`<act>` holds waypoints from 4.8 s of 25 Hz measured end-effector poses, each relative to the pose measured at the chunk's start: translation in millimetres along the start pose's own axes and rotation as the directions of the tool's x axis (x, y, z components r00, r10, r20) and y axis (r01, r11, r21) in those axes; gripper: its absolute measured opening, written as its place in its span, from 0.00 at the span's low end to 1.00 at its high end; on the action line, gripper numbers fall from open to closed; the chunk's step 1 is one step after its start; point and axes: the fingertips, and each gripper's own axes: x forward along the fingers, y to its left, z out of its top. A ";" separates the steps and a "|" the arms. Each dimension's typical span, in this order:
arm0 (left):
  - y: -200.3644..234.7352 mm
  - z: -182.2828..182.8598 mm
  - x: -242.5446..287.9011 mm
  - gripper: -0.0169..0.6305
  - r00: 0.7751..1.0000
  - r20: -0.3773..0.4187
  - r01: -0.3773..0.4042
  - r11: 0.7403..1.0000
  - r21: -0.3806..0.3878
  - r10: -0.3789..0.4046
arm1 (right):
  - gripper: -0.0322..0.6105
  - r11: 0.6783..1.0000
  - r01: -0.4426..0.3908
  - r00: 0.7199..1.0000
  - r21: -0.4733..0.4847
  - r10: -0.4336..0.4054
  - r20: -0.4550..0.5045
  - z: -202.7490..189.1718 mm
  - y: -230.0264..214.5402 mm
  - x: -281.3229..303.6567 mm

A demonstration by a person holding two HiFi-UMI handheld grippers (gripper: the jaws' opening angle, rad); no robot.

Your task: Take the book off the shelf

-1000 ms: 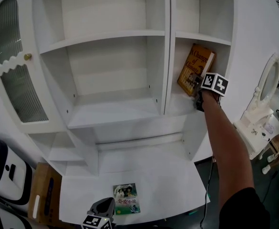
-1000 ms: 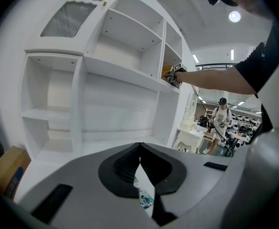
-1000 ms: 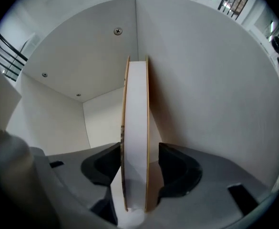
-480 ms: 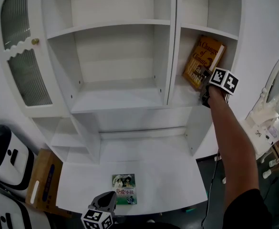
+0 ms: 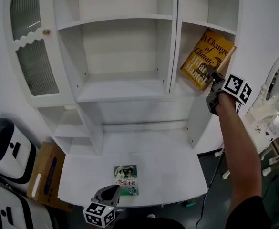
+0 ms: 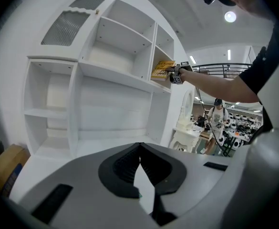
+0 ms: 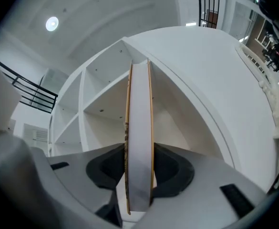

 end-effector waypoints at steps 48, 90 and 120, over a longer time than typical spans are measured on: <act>-32.9 -57.4 10.8 0.04 0.994 -0.109 -0.032 0.994 -0.107 0.021 | 0.30 0.795 0.270 0.252 0.543 0.486 -0.837 -575.9 -51.3 -264.9; -20.6 -53.6 -12.3 0.04 0.995 -0.078 0.061 0.996 -0.060 -0.066 | 0.43 0.994 0.104 0.647 0.028 -0.046 -0.761 -496.3 -8.0 -307.6; -92.8 -55.4 -70.2 0.04 0.989 -0.033 0.141 0.989 -0.036 -0.143 | 0.09 0.961 -0.272 0.752 0.054 0.247 -0.611 -430.1 171.2 -406.3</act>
